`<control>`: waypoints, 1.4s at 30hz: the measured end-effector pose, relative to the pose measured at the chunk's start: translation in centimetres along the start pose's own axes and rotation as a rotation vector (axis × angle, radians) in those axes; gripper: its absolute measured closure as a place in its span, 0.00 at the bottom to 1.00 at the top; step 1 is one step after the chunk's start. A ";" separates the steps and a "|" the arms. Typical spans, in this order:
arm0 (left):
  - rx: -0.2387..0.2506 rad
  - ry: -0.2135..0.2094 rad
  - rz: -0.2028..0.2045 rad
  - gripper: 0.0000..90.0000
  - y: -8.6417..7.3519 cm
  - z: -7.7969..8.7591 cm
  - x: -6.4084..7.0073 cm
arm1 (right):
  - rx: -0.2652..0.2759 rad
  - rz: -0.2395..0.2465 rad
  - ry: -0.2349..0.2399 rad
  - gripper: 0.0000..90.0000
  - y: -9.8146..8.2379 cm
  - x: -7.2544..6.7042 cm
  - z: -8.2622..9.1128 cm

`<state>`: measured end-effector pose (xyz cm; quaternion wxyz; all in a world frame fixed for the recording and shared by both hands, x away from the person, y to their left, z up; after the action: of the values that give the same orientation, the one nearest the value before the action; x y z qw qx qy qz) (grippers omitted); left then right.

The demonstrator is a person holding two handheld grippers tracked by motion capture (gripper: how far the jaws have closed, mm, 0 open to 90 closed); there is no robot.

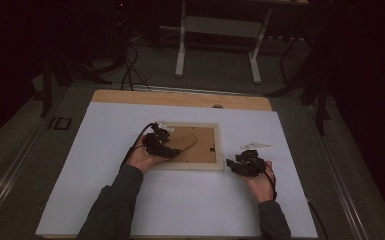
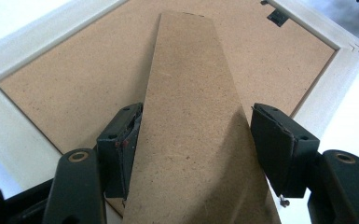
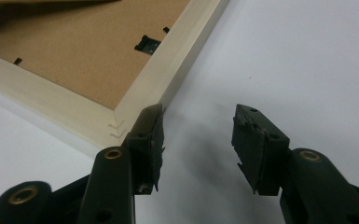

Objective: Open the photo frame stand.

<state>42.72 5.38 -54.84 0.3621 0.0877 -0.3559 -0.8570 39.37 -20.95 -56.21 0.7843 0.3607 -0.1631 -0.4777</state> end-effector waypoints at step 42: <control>0.106 0.153 -0.213 0.42 1.1 2.2 2.4 | 0.026 0.004 0.056 0.59 6.5 -0.8 -2.1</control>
<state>40.67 4.40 -52.28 0.2899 0.2090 -0.3610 -0.8614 44.34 -17.59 -52.93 0.7848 0.3837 -0.1477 -0.4637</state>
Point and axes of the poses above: each handheld gripper's, and its own axes: z roughly backward along the jaws, y roughly out of its top, x roughly to its right, the point moved 7 cm from there along -z, roughly forward along the jaws, and after that the axes turned 2 degrees about x, right-handed, at the moved point
